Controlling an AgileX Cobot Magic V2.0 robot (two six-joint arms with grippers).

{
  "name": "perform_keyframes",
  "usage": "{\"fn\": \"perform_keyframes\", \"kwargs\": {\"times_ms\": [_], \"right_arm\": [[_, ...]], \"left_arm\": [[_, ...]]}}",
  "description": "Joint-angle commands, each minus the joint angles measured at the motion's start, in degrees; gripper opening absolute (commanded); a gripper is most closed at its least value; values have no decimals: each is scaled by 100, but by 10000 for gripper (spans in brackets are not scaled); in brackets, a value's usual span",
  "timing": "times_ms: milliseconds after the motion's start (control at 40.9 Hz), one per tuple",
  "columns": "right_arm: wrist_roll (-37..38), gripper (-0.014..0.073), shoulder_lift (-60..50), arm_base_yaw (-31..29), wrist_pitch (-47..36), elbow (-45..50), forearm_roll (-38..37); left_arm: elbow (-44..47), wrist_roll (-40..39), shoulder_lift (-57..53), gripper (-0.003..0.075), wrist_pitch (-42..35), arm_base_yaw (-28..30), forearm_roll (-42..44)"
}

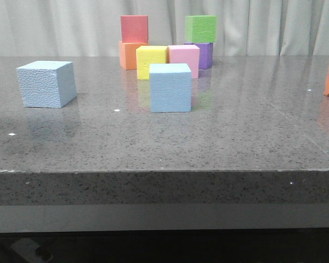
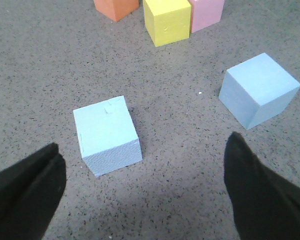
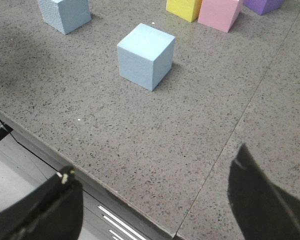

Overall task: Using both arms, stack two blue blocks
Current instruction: 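Move the left gripper down over the other light-blue cube, then grasp the light-blue cube with the left gripper and lift it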

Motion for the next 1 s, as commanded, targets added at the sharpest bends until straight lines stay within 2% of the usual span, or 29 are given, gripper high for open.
{"fn": "perform_keyframes", "kwargs": {"times_ms": [0,122,220,293,562,684,977], "right_arm": [[-62,601,-31,-2,-389,-161,-21],[-62,601,-31,-2,-389,-161,-21],[-62,601,-31,-2,-389,-161,-21],[-62,601,-31,-2,-389,-161,-21],[-62,601,-31,-2,-389,-161,-21],[-62,601,-31,-2,-389,-161,-21],[-62,601,-31,-2,-389,-161,-21]], "left_arm": [[-638,-108,457,617,21,-47,24],[-1391,-670,1237,618,832,-47,288],[-1998,-1213,1837,617,1475,-47,836],[-2342,-1422,2182,617,1717,-47,1075],[-3025,-1840,3028,617,1752,208,1095],[-3041,-1820,3210,617,1656,344,760],[-3041,-1820,3514,617,1579,357,853]]}}
